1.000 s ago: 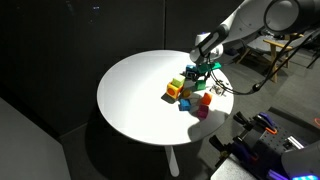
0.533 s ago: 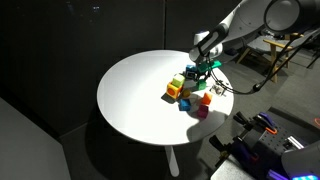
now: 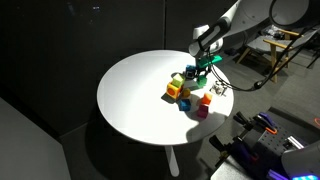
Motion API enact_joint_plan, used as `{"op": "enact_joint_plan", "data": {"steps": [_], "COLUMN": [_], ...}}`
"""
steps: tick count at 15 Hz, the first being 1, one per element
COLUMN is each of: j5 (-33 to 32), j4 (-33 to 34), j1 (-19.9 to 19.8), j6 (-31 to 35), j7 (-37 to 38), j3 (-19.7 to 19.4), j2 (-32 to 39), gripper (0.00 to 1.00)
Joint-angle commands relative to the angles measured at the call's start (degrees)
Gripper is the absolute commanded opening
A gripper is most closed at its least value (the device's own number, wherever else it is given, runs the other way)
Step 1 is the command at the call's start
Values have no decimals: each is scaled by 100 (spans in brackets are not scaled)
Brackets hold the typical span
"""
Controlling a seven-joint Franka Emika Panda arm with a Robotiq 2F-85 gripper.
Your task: Put the green block on top of the stacked blocks.
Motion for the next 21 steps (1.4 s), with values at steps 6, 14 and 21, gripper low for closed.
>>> {"op": "enact_joint_plan", "data": {"steps": [6,14,21], "j5": [-106,-119,-166], "j4": [-176,-435,-664], "j1": [32,161,202], "j6": [-108,-251,-671], "j7": [77,-49,-364], "j3": [3,139,397], "j2": [-527,-1168,-1723], "gripper": [27,27,27]}}
